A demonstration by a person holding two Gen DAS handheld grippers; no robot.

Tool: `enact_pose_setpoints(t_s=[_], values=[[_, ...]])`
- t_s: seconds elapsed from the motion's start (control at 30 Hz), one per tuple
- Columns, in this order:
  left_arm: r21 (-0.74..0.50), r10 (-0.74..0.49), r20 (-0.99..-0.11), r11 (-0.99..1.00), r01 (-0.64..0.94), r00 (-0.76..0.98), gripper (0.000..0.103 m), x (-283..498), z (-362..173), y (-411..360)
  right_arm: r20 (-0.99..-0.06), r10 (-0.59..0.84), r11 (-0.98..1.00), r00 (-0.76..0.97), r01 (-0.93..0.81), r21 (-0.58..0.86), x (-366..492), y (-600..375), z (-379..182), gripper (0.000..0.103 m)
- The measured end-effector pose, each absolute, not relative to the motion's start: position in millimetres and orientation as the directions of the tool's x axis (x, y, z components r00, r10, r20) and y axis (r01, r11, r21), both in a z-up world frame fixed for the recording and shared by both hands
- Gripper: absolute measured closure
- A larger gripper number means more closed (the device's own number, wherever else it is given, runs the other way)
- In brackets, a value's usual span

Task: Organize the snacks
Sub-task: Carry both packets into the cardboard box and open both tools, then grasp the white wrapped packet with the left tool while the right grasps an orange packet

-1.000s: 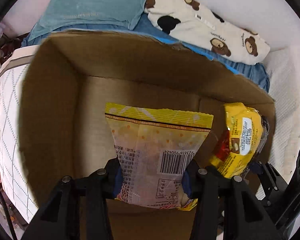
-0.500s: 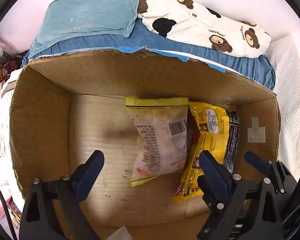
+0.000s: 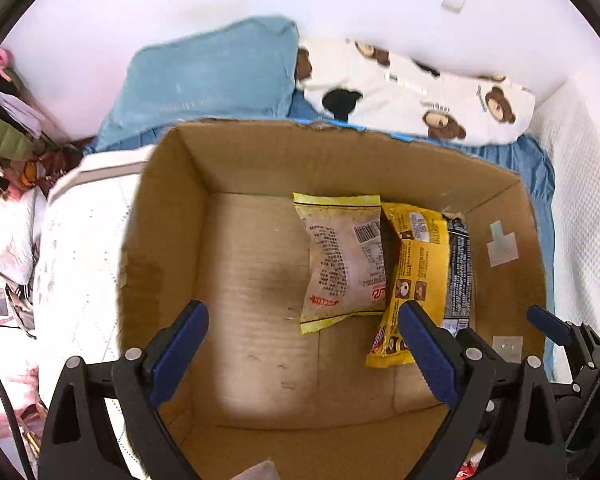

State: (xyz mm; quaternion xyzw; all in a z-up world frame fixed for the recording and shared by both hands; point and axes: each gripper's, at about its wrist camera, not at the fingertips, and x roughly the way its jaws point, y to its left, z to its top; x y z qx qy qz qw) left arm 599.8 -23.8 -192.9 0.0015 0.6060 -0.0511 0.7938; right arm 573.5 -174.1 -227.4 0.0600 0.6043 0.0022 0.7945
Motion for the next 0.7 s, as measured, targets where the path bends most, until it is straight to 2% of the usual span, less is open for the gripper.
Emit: enact_pose_setpoints(t_s=[0.43, 0.7], values=[[-0.058, -0.097, -0.894, 0.993, 0.1, 0.438, 0.006, 517.6, -137.8, -8.1, -0.883, -0.02, 0.998, 0.47, 0.069, 0.014, 476.1, -164.3, -156.3, 0.003], [-0.059, -0.102, -0.866, 0.993, 0.102, 0.49, 0.006, 461.0, -117.9, 5.6, -0.848, 0.037, 0.994, 0.529, 0.07, 0.087, 419.9, -159.1, -131.8, 0.003]])
